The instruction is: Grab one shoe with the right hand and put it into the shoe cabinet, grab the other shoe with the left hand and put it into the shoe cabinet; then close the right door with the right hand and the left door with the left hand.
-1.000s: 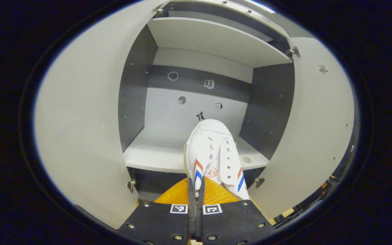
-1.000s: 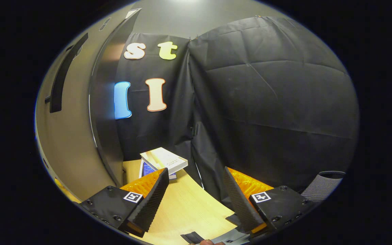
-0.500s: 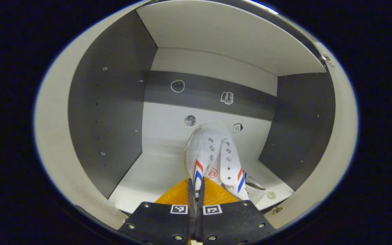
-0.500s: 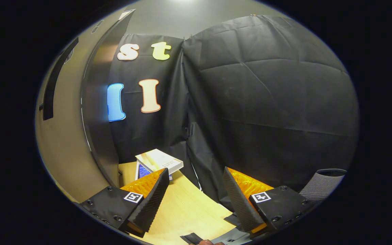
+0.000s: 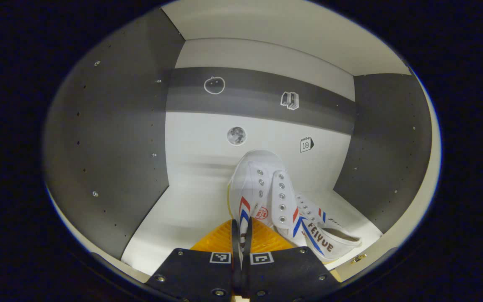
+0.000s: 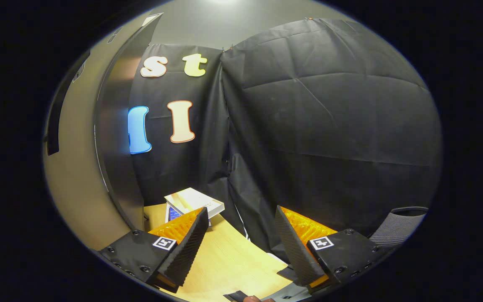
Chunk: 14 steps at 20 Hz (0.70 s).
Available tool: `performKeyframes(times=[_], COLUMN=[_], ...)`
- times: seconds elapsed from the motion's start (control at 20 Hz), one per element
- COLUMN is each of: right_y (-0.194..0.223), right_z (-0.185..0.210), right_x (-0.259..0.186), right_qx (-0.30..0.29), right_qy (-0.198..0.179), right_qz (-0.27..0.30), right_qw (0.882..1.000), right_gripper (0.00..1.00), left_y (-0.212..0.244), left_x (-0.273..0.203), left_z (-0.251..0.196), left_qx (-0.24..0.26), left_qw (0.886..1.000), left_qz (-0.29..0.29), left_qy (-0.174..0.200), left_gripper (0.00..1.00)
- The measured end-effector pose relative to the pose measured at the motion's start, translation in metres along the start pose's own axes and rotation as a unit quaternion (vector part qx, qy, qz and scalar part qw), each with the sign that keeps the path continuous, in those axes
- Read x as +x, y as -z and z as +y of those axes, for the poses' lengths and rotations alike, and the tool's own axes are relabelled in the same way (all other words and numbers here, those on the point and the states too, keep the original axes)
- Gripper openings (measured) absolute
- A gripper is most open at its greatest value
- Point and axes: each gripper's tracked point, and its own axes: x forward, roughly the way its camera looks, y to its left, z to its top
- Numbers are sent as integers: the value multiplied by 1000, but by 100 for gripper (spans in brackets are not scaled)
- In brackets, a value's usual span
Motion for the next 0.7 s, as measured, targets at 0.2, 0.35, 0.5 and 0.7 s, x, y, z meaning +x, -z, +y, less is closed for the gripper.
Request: performKeyframes(times=[0.2,0.35,0.5,0.7], right_y=[2,-3,-13,-22], right_z=[8,17,22,32], right_x=[6,8,9,10], right_qx=[-4,-1,11,21], right_qy=[-15,-31,-43,-67], right_qz=[1,-3,-14,-19], right_qw=[1000,1000,999,997], right_gripper=[100,100,97,99], left_y=[2,1,-33,-61], left_x=[-4,-11,-33,-99], left_z=[-1,-1,1,-18], left_qx=[5,-3,7,45], left_qw=[1000,1000,998,993], left_qz=[7,5,-63,-111], left_qy=[-2,-7,-17,-21], left_gripper=[0,11,37,97])
